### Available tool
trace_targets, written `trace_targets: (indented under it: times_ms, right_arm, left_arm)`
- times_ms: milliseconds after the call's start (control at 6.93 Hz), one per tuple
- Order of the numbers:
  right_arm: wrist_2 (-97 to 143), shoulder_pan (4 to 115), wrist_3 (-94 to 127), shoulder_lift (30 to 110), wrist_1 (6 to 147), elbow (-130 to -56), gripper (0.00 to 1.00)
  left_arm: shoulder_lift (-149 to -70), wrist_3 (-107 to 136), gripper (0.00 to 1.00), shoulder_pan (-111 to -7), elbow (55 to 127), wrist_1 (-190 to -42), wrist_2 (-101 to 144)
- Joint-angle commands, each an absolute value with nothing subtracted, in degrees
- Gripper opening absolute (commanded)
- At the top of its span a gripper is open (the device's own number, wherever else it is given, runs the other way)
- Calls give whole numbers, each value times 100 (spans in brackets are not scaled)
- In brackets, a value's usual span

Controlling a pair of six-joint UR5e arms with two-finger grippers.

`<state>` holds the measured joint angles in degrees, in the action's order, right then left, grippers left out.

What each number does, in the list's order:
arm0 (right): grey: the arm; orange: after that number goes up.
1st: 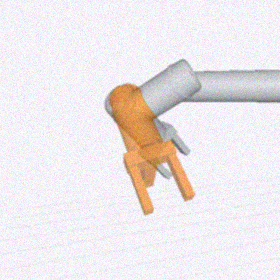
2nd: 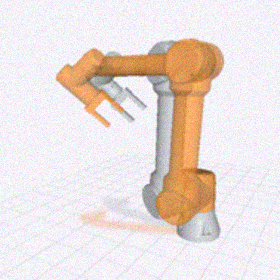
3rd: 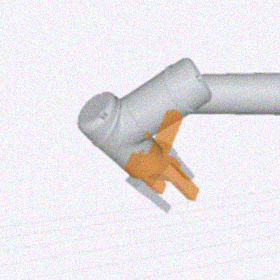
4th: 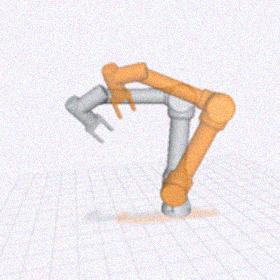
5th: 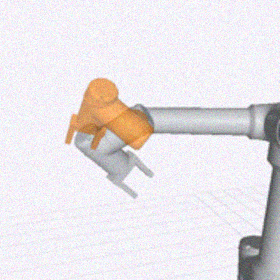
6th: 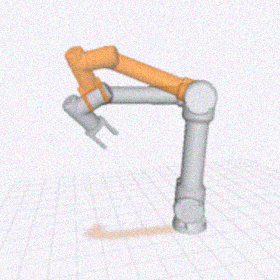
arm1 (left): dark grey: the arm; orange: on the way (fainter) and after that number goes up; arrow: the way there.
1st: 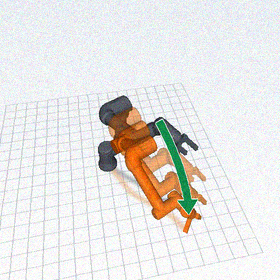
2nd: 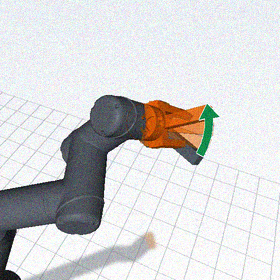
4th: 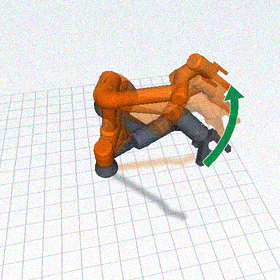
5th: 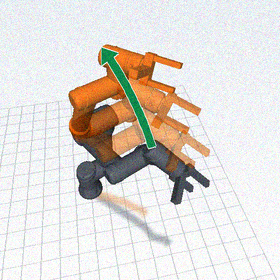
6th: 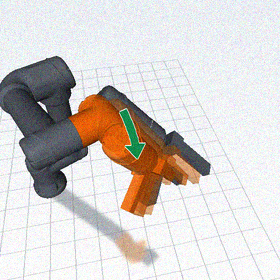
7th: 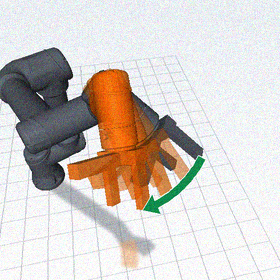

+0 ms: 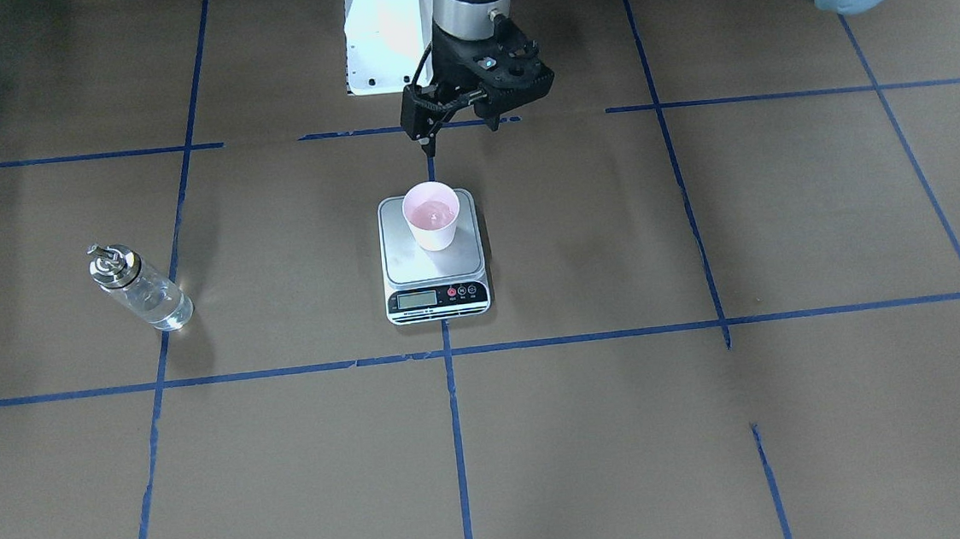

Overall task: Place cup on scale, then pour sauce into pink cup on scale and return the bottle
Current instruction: 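Withdraw the left arm while the right arm reaches toward the glass bottle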

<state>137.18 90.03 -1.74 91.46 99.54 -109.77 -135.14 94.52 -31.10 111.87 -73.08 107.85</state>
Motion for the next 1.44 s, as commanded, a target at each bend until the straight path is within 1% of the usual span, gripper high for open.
trace_targets:
  times_ms: [0,144,289,433,722,866,1011,1299]
  right_arm:
    - [13754,8939,-62,9193,10693,-11984,100]
    - [13764,8886,130,9280,10827,-12458,100]
    - [13833,8625,1002,9281,10793,-12759,100]
    - [13782,8004,2298,9281,10323,-13136,100]
    - [13301,6827,4943,9290,8954,-13227,100]
    - [12210,5811,6427,9334,8086,-13297,100]
    - [11277,4974,6938,9525,7625,-13307,100]
    - [9555,3646,7616,10263,6676,-13377,100]
  left_arm:
    - [-13011,8531,100,-3819,12099,-6744,11213]
    - [-12895,8021,100,-4189,12320,-6463,11232]
    - [-12624,7537,100,-4436,12548,-6434,11398]
    - [-12256,7132,100,-4656,12847,-6442,11426]
    - [-11527,5853,100,-5288,13138,-6434,11461]
    - [-11244,5053,100,-5587,13148,-6442,11618]
    - [-10963,4027,100,-6077,13148,-6434,11828]
    - [-10322,1795,100,-6817,13157,-6486,11874]
